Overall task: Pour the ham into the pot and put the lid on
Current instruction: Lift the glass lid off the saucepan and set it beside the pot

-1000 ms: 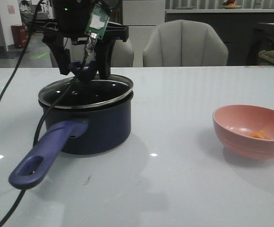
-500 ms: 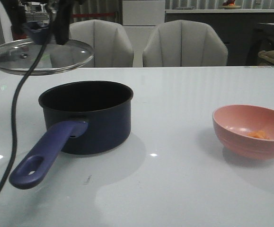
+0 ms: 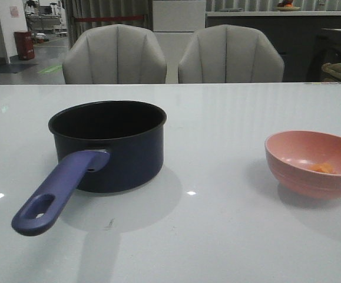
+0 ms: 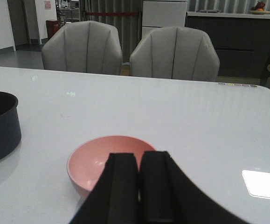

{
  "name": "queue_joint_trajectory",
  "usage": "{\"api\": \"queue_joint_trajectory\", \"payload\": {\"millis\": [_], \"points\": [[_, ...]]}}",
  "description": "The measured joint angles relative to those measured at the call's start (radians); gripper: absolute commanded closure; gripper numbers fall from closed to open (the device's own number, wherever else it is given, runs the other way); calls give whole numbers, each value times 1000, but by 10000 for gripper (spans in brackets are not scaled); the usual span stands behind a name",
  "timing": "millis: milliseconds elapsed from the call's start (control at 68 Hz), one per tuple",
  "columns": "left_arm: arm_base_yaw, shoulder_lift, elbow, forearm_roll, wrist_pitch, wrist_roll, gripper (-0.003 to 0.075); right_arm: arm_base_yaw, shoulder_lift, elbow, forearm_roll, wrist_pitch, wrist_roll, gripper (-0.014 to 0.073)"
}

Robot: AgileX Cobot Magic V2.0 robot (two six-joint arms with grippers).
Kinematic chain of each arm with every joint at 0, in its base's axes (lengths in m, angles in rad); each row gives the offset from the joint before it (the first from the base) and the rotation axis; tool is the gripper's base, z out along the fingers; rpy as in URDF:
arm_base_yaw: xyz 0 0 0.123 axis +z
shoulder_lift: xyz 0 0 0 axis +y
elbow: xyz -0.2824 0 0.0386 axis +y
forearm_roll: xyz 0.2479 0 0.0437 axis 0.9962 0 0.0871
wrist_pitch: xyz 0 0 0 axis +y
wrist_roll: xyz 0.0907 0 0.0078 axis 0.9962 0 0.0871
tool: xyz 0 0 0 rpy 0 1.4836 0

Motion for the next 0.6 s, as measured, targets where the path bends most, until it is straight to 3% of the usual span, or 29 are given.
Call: {"api": "queue_joint_trajectory", "payload": {"millis": [191, 426, 515, 603], "points": [[28, 10, 161, -18, -173, 2, 603, 0, 0, 0, 0, 0, 0, 432], [28, 125, 202, -22, -278, 4, 586, 0, 0, 0, 0, 0, 0, 432], [28, 175, 202, -22, -292, 4, 524, 0, 0, 0, 0, 0, 0, 432], [28, 206, 199, -24, -305, 4, 410, 0, 0, 0, 0, 0, 0, 432]]}}
